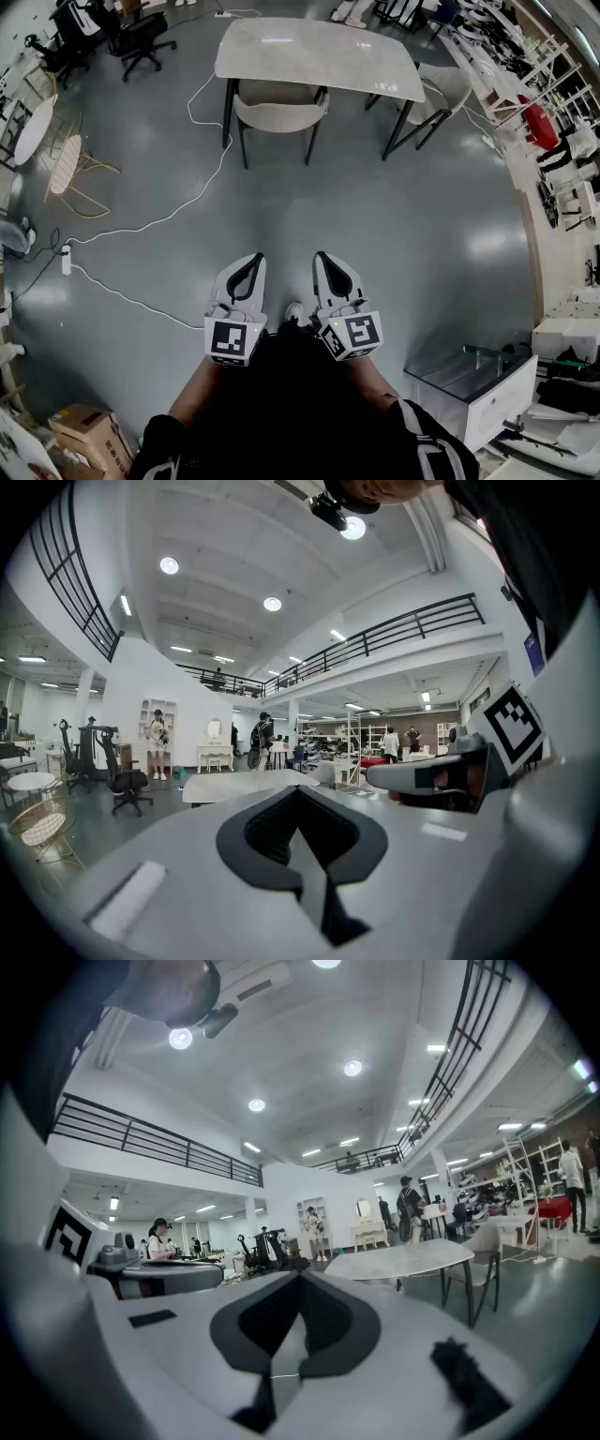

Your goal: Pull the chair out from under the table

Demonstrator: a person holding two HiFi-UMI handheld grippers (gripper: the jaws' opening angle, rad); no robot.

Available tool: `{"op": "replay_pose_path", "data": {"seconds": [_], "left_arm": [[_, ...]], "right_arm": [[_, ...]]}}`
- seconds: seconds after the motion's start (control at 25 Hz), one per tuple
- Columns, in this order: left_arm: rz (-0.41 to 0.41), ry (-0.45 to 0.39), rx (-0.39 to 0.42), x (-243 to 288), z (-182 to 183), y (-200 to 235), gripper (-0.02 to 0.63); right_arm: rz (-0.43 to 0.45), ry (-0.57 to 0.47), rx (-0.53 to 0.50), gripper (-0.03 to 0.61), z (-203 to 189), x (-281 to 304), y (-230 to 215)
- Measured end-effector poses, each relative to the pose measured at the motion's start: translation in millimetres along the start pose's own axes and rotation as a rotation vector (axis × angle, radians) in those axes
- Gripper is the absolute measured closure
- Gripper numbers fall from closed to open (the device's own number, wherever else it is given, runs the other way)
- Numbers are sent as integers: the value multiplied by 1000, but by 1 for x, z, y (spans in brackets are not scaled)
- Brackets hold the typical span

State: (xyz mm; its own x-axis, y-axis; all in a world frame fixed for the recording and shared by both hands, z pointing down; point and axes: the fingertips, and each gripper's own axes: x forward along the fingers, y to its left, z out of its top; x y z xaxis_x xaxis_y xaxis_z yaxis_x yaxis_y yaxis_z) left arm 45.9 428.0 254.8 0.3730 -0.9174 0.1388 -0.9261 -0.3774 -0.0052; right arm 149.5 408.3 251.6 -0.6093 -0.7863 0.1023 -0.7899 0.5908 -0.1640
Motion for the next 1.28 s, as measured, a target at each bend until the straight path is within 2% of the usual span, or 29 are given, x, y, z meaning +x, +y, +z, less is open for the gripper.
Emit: {"op": "replay_pose_path", "data": {"seconds": [0.4, 0.6, 0.92, 1.28], "left_arm": [[0, -3, 5, -1, 0, -6, 605], [6, -1, 5, 2, 1, -11, 604], [25, 11, -11, 20, 2, -25, 606], [59, 22, 20, 48, 2, -38, 605]], "right_arm": [[13, 8, -18, 563, 0, -3, 2], [25, -31, 43, 563, 7, -8, -4], [45, -35, 48, 561, 8, -12, -30], [88, -27, 59, 563, 4, -13, -61]]}}
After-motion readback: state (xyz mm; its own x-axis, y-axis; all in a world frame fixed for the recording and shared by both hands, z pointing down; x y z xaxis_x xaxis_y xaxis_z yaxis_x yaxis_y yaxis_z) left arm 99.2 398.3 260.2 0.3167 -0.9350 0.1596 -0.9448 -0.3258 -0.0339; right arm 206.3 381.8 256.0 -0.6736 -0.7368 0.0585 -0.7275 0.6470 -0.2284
